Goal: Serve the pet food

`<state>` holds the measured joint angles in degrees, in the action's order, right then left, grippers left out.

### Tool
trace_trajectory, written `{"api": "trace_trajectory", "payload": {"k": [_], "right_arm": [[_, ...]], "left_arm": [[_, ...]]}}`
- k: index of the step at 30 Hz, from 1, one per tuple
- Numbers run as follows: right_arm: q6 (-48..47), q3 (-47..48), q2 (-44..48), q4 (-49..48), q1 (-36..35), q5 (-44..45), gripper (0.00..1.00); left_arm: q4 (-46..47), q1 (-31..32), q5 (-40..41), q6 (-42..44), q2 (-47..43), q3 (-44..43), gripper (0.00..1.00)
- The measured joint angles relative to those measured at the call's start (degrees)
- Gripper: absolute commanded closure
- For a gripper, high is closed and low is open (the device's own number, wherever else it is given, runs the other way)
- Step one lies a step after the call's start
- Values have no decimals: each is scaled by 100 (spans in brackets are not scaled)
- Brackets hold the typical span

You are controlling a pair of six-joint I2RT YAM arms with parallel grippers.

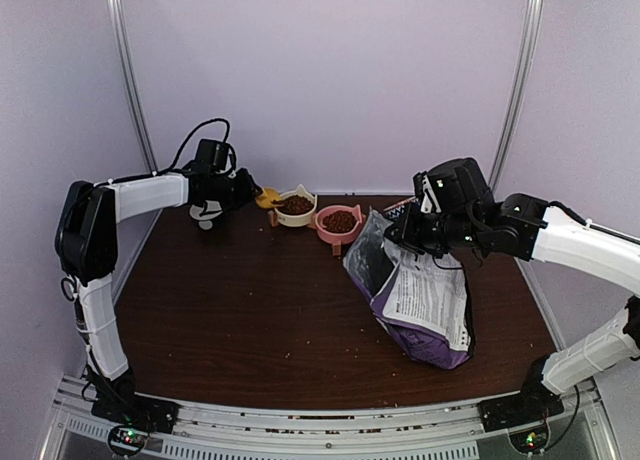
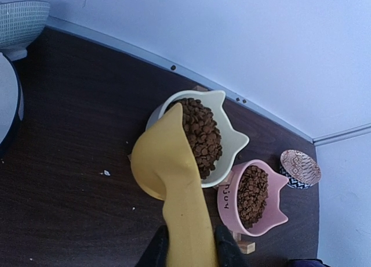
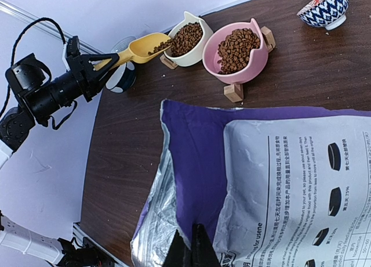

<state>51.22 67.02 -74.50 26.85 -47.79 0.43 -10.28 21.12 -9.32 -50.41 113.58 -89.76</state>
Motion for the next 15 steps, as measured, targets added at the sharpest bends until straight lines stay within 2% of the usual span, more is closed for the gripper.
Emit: {"api": "trace_trajectory", "payload": {"k": [15], "right_arm": [[-2, -2, 0, -9, 7, -22, 100]], "left_arm": [[-435, 26, 188, 815, -24, -302, 100]]}}
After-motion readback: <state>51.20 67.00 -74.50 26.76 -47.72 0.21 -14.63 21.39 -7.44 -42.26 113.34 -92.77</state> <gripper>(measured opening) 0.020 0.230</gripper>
